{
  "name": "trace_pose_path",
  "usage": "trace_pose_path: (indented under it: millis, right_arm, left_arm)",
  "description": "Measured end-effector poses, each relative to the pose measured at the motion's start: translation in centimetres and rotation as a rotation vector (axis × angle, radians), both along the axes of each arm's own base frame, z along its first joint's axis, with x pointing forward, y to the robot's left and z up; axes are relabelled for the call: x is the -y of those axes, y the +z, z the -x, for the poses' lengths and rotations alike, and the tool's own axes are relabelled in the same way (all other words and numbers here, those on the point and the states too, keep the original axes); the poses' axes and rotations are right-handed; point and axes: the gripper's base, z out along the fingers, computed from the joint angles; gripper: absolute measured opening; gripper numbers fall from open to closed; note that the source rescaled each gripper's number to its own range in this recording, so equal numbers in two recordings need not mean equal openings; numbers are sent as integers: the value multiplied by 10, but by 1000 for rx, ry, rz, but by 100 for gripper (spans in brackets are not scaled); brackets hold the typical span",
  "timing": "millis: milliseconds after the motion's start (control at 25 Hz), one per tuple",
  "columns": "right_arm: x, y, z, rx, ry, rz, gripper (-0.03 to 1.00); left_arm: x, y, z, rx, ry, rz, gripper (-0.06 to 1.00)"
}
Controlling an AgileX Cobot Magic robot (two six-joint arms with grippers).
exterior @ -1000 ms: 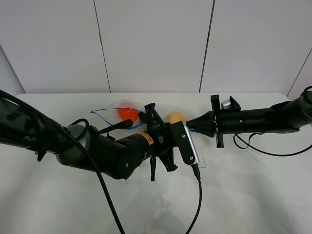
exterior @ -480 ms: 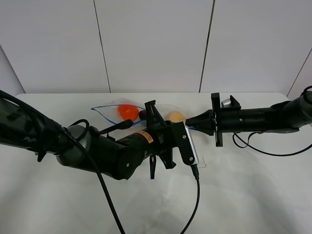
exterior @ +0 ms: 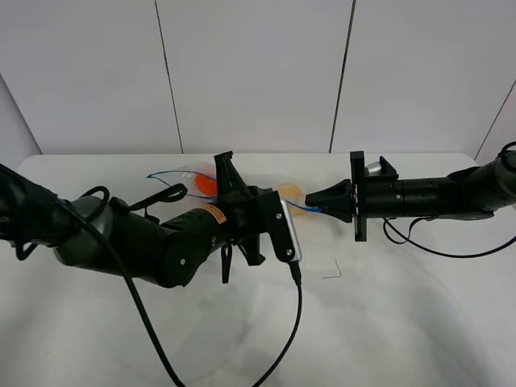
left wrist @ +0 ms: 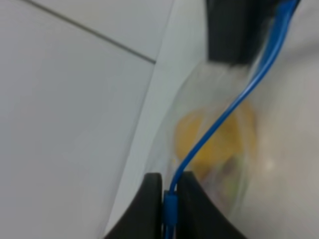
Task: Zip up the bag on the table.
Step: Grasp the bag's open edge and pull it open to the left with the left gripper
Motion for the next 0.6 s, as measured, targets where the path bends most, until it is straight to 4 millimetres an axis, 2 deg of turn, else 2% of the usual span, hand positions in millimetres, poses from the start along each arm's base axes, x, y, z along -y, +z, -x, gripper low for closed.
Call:
trace_pose_path:
  millis: [600]
  right_arm:
    - [1, -1, -1, -4, -19, 16, 0]
  left_arm:
    - [-57, -7, -31, 18, 150, -54, 0]
